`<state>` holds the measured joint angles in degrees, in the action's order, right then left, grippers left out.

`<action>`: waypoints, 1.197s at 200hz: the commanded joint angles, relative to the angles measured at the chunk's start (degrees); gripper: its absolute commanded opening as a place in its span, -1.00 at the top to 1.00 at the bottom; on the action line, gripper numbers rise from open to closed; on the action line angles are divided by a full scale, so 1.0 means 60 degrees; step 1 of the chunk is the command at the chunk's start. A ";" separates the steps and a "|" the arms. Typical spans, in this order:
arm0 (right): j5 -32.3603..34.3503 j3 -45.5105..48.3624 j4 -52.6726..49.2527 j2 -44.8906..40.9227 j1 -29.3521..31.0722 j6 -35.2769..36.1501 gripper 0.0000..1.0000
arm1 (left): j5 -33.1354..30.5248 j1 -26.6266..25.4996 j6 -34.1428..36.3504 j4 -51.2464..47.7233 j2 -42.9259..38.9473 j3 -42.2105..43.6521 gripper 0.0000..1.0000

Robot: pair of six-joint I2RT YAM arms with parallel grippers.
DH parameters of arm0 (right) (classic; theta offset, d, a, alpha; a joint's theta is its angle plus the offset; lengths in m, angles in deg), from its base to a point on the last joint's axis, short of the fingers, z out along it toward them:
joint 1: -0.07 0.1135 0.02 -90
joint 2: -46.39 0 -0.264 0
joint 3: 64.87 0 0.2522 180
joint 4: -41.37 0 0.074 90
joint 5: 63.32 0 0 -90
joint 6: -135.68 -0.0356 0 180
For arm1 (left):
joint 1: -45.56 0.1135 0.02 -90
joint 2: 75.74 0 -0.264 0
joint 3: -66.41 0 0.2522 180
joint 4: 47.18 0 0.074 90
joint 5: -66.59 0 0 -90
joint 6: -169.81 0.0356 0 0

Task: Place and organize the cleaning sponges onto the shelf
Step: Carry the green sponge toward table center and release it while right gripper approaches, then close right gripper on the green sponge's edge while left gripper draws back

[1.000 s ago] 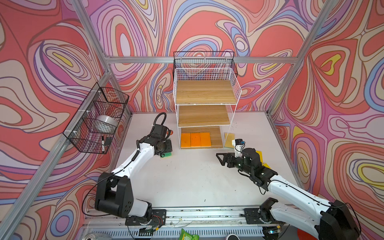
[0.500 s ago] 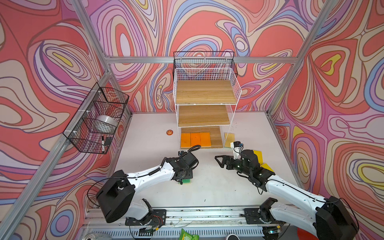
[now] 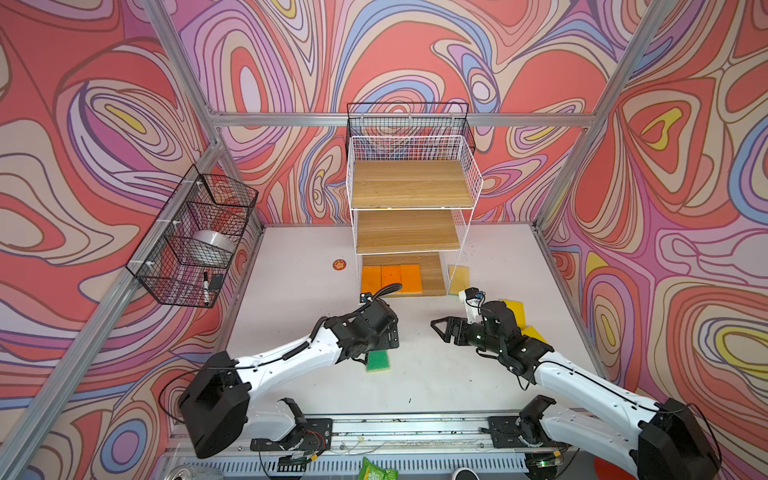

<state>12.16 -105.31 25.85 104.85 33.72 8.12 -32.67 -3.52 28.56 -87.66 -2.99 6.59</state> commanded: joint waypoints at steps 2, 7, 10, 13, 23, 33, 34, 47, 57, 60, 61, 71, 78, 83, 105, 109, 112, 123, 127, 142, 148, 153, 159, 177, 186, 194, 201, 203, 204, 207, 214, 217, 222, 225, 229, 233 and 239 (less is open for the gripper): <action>0.0242 -0.0519 -0.0250 0.0765 0.1097 -0.0652 -0.71 | 0.0633 0.0439 0.0088 0.0327 -0.1329 0.1172 -1.00; 0.0313 -0.0674 -0.0238 0.1053 0.1364 -0.0722 -0.70 | 0.0829 0.0573 0.0109 0.0364 -0.1681 0.1383 -1.00; 0.0344 -0.0772 -0.0224 0.1249 0.1559 -0.0780 -0.69 | 0.0882 0.0646 0.0128 0.0335 -0.1858 0.1485 -1.00; 0.0367 -0.0877 -0.0224 0.1444 0.1722 -0.0847 -0.68 | 0.0916 0.0694 0.0163 0.0258 -0.2091 0.1568 -1.00; 0.0366 -0.1233 -0.0254 0.2038 0.2176 -0.1089 -0.62 | 0.0847 0.0838 0.0320 -0.0133 -0.2773 0.1704 -1.00; 0.0453 -0.1562 -0.0258 0.2644 0.2572 -0.1395 -0.54 | 0.0733 0.0976 0.0531 -0.0507 -0.3496 0.1805 -1.00; 0.0463 -0.1605 -0.0260 0.2740 0.2613 -0.1395 -0.53 | 0.0728 0.0989 0.0551 -0.0546 -0.3555 0.1819 -1.00; 0.0858 -0.1914 -0.0240 0.3262 0.3121 -0.1829 -0.47 | 0.0734 0.1213 0.0855 -0.0879 -0.4269 0.1899 -1.00; 0.1139 -0.2179 -0.0209 0.3695 0.3444 -0.2090 -0.43 | 0.0737 0.1383 0.1129 -0.1125 -0.4651 0.1918 -1.00; 0.1182 -0.2265 -0.0202 0.3824 0.3543 -0.2126 -0.42 | 0.0737 0.1416 0.1189 -0.1184 -0.4755 0.1920 -1.00; 0.1186 -0.2293 -0.0203 0.3845 0.3575 -0.2144 -0.41 | 0.0737 0.1429 0.1217 -0.1200 -0.4778 0.1928 -1.00; 0.1304 -0.2607 -0.0240 0.4392 0.3843 -0.2219 -0.39 | 0.0683 0.1513 0.1421 -0.1323 -0.5029 0.1982 -1.00; 0.1322 -0.2859 -0.0343 0.4779 0.4007 -0.2267 -0.36 | 0.0636 0.1517 0.1500 -0.1358 -0.5191 0.2071 -1.00; 0.1304 -0.3030 -0.0406 0.5031 0.4086 -0.2292 -0.33 | 0.0620 0.1522 0.1553 -0.1375 -0.5304 0.2134 -1.00; 0.1616 -0.3547 -0.0671 0.5615 0.4326 -0.2484 -0.26 | 0.0621 0.1530 0.1541 -0.1434 -0.5816 0.2400 -1.00; 0.1659 -0.3589 -0.0687 0.5662 0.4337 -0.2535 -0.25 | 0.0676 0.1530 0.1528 -0.1409 -0.5897 0.2442 -1.00; 0.1681 -0.3599 -0.0694 0.5692 0.4338 -0.2586 -0.24 | 0.0711 0.1530 0.1508 -0.1373 -0.5963 0.2475 -1.00; 0.1789 -0.3720 -0.0838 0.5830 0.4338 -0.2660 -0.19 | 0.0795 0.1530 0.1492 -0.1290 -0.6134 0.2546 -1.00; 0.1803 -0.3793 -0.0917 0.5900 0.4338 -0.2661 -0.16 | 0.0796 0.1530 0.1495 -0.1288 -0.6160 0.2550 -1.00; 0.1671 -0.4010 -0.1053 0.6179 0.4337 -0.2629 -0.11 | 0.0820 0.1530 0.1524 -0.1280 -0.6235 0.2550 -1.00; 0.1611 -0.4070 -0.1068 0.6282 0.4339 -0.2626 -0.09 | 0.0884 0.1530 0.1542 -0.1235 -0.6236 0.2550 -1.00; 0.1602 -0.4114 -0.1107 0.6352 0.4338 -0.2624 -0.07 | 0.0919 0.1530 0.1553 -0.1208 -0.6236 0.2550 -1.00; 0.1587 -0.4170 -0.1167 0.6418 0.4352 -0.2631 -0.06 | 0.0945 0.1530 0.1567 -0.1174 -0.6232 0.2558 -1.00; 0.1555 -0.4211 -0.1272 0.6509 0.4360 -0.2630 -0.01 | 0.0913 0.1530 0.1568 -0.1141 -0.6258 0.2593 -1.00; 0.1507 -0.4211 -0.1328 0.6542 0.4353 -0.2617 0.01 | 0.0889 0.1530 0.1568 -0.1138 -0.6277 0.2594 -1.00; 0.1448 -0.4198 -0.1339 0.6561 0.4353 -0.2603 0.04 | 0.0848 0.1530 0.1569 -0.1143 -0.6295 0.2580 -1.00; 0.1396 -0.4167 -0.1324 0.6561 0.4374 -0.2610 0.05 | 0.0806 0.1530 0.1572 -0.1182 -0.6309 0.2572 -1.00; 0.1396 -0.4149 -0.1301 0.6561 0.4380 -0.2615 0.05 | 0.0806 0.1530 0.1576 -0.1185 -0.6321 0.2570 -1.00; 0.1384 -0.4130 -0.1285 0.6561 0.4382 -0.2616 0.05 | 0.0801 0.1530 0.1579 -0.1193 -0.6322 0.2568 -1.00; 0.1381 -0.4111 -0.1279 0.6561 0.4402 -0.2617 0.06 | 0.0804 0.1530 0.1580 -0.1200 -0.6330 0.2576 -1.00; 0.1353 -0.4067 -0.1219 0.6576 0.4439 -0.2631 0.06 | 0.0778 0.1530 0.1572 -0.1225 -0.6367 0.2591 -1.00; 0.1339 -0.4043 -0.1198 0.6579 0.4440 -0.2620 0.07 | 0.0768 0.1530 0.1568 -0.1230 -0.6381 0.2605 -1.00; 0.1310 -0.4002 -0.1118 0.6589 0.4462 -0.2642 0.08 | 0.0752 0.1530 0.1555 -0.1238 -0.6404 0.2622 -1.00; 0.1280 -0.3980 -0.1070 0.6601 0.4471 -0.2646 0.08 | 0.0739 0.1530 0.1554 -0.1229 -0.6406 0.2634 -1.00; 0.1239 -0.3943 -0.1015 0.6618 0.4487 -0.2659 0.08 | 0.0737 0.1530 0.1540 -0.1230 -0.6412 0.2638 -1.00; 0.1209 -0.3931 -0.0970 0.6644 0.4486 -0.2672 0.09 | 0.0717 0.1530 0.1539 -0.1238 -0.6418 0.2637 -1.00; 0.1170 -0.3892 -0.0891 0.6684 0.4499 -0.2689 0.11 | 0.0693 0.1519 0.1553 -0.1252 -0.6411 0.2621 -1.00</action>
<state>20.22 -129.53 19.12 143.69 59.97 -7.53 -27.53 5.44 37.63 -94.13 -40.84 21.61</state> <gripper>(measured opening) 0.461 0.999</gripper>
